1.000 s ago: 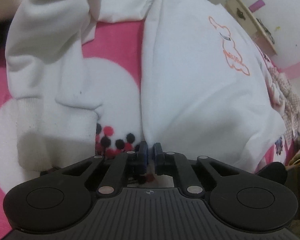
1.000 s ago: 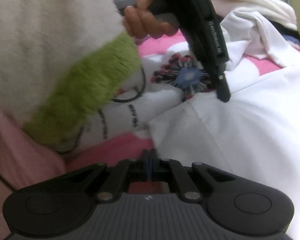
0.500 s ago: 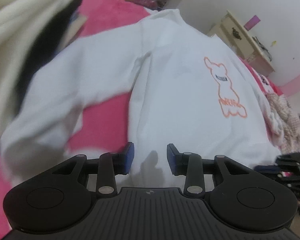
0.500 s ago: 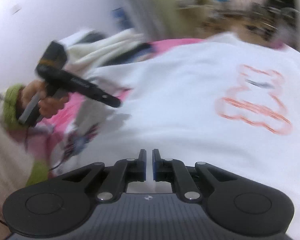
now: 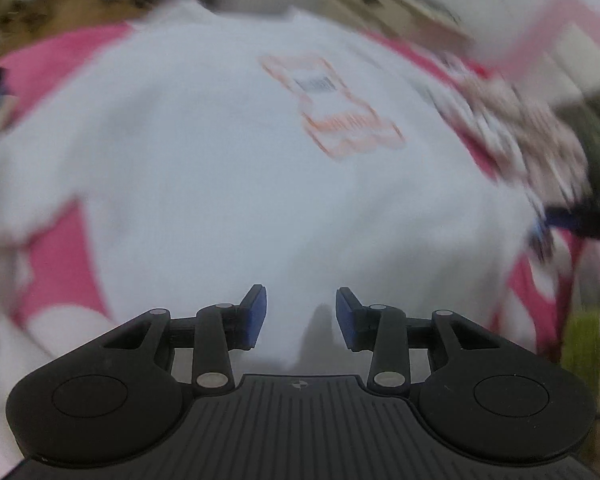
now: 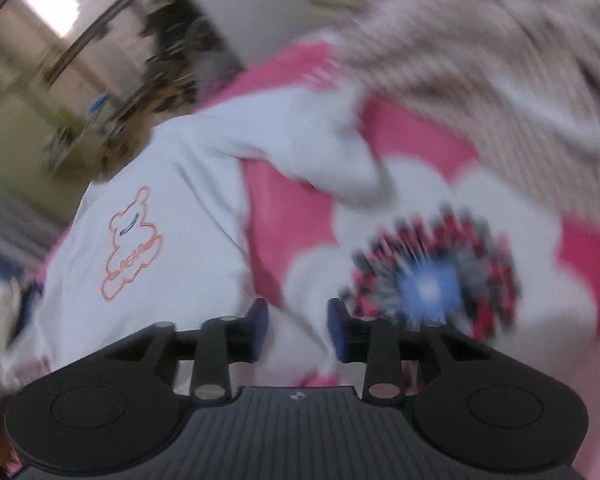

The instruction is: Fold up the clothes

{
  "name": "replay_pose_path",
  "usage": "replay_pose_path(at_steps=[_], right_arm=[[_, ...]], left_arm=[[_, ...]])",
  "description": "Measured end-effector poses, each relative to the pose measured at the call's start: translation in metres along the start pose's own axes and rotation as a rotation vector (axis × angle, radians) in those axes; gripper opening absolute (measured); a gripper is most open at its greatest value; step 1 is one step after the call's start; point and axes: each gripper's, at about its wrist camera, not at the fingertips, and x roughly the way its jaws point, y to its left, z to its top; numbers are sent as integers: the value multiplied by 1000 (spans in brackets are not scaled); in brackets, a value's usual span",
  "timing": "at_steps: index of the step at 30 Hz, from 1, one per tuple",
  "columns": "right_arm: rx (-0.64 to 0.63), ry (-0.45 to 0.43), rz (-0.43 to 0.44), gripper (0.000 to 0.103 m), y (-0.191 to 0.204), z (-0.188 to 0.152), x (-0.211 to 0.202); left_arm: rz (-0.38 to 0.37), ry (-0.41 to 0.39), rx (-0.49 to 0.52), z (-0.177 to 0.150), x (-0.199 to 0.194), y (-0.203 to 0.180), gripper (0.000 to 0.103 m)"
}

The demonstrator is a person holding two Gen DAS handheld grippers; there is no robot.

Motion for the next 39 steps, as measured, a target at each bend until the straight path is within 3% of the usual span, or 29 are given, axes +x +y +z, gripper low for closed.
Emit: replay_pose_path(at_steps=[3,6,7,9,10,14,19,23,26,30,34,36,39], right_arm=[[109,32,45,52,-23,-5,12],[124,63,75,52,-31,-11,32],[94,70,78,50,-29,-12,36],[33,85,83,29,-23,-14,42],[-1,88,84,7,-18,-14,39],[-129,99,109,7,7,-15,20],[-286,205,218,7,62,-17,0],[-344,173,266,7,86,-9,-29],[-316,193,141,7,67,-9,-37],[-176,253,-139,7,17,-22,-21],[-110,277,-152,10,-2,-30,-17],[-116,299,-218,17,-8,-30,-18],[-73,254,-241,19,-20,-25,-34]], left_arm=[[26,39,46,-6,10,-12,38],[51,77,92,-13,20,-25,38],[60,90,107,-15,23,-29,38],[77,116,137,-19,29,-37,38],[83,126,147,-21,32,-40,38],[86,126,115,-21,31,-35,38],[91,124,103,-24,31,-34,38],[97,126,109,-23,34,-39,38],[92,126,110,-23,33,-37,38],[81,127,99,-23,34,-34,38],[83,136,102,-22,34,-35,38],[86,138,103,-22,33,-37,38],[89,142,105,-22,34,-38,38]])
